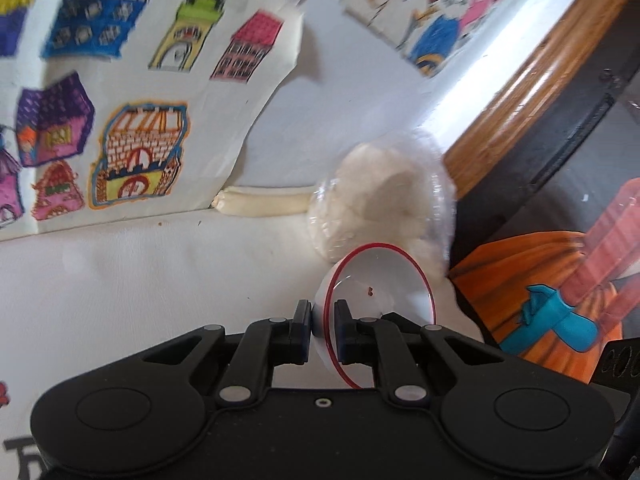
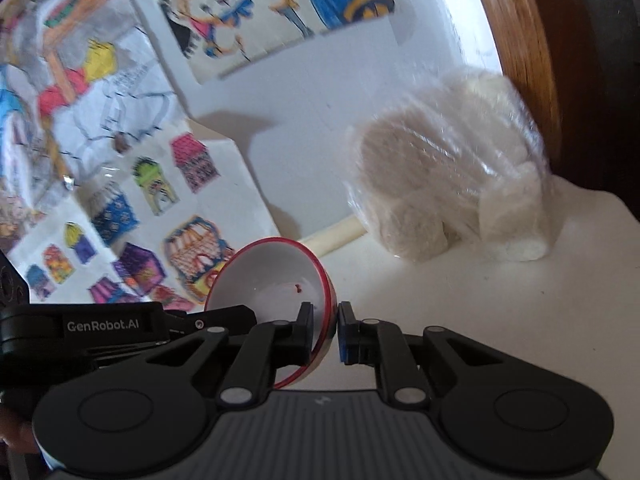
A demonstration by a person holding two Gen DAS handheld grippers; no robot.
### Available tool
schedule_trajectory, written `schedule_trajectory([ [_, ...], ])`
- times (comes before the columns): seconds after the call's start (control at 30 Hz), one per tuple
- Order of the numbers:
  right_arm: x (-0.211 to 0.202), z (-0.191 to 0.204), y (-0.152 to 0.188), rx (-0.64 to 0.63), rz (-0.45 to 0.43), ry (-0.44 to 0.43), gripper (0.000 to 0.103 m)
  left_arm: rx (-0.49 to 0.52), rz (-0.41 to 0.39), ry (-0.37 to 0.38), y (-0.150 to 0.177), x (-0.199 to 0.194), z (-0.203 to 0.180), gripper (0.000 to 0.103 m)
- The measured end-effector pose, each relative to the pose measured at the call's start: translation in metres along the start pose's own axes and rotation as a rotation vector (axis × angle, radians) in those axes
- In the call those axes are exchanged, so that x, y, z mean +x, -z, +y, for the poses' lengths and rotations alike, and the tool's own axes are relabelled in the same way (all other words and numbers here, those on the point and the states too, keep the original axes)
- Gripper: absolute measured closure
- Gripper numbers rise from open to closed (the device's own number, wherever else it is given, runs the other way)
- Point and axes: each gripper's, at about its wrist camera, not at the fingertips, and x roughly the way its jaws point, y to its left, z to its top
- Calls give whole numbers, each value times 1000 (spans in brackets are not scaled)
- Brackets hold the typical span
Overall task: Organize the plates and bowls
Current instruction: 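Carry the second white bowl with the left gripper toward the steel bowl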
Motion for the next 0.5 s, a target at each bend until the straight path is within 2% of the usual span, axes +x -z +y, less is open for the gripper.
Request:
schedule_trajectory([
  [0.23,-42,17,9,-33,-46,-31,89,13,-42,15,18,-56,-19,91],
  [0.5,-83,44,27,-59,-56,-69,89,25,-84,25,42,-100,-26,91],
])
